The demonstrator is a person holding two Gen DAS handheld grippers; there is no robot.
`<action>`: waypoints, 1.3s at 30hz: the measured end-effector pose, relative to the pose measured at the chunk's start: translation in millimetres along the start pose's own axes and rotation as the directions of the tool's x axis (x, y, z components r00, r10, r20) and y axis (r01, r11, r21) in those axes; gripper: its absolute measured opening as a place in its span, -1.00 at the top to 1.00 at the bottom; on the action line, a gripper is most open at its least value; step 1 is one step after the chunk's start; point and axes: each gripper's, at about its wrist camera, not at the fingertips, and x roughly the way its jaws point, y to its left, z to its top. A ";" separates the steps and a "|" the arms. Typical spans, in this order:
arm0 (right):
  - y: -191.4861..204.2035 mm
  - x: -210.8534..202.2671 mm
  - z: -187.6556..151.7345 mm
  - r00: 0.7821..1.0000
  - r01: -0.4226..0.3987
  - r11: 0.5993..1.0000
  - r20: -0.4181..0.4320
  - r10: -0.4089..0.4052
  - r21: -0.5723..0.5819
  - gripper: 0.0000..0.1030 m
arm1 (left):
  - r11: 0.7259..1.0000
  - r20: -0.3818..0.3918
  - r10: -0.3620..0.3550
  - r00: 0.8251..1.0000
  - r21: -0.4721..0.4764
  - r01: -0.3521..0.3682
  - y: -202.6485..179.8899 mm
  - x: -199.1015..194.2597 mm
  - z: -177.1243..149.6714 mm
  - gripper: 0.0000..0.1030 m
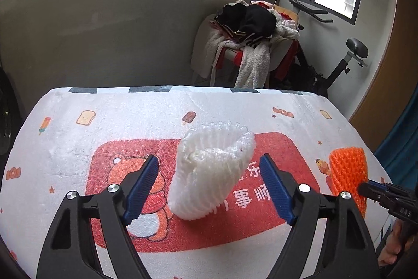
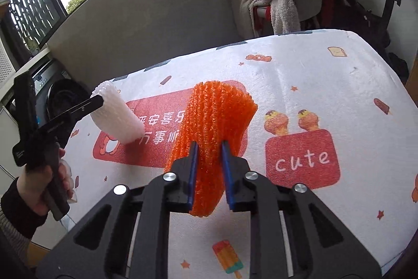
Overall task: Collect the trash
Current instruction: 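Grasp the orange mesh net with the right tool while the left grasps the white foam net, then carry the white foam net and orange mesh net down toward the bin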
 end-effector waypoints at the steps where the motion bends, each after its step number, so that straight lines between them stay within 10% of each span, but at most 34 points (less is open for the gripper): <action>1: -2.0 -2.9 -3.1 1.000 0.000 1.000 -0.002 0.000 0.007 0.60 | 1.000 -0.016 0.000 1.000 0.001 0.000 -1.2 4.3 0.6 -0.50; 5: -2.6 -13.8 -13.2 1.000 0.008 1.000 0.003 -0.008 0.000 0.60 | 1.000 -0.036 -0.021 0.999 0.005 0.021 -3.3 0.9 -4.2 0.28; 18: 23.1 -61.2 -42.8 0.999 -0.012 1.000 0.037 0.013 -0.029 0.60 | 0.990 -0.056 -0.126 0.990 0.056 0.129 -24.5 -98.4 -46.7 0.33; 39: 81.5 -124.6 -129.6 0.999 -0.034 0.982 0.020 0.038 -0.186 0.60 | 0.975 -0.110 -0.217 0.970 0.017 0.220 -76.9 -213.1 -210.6 0.30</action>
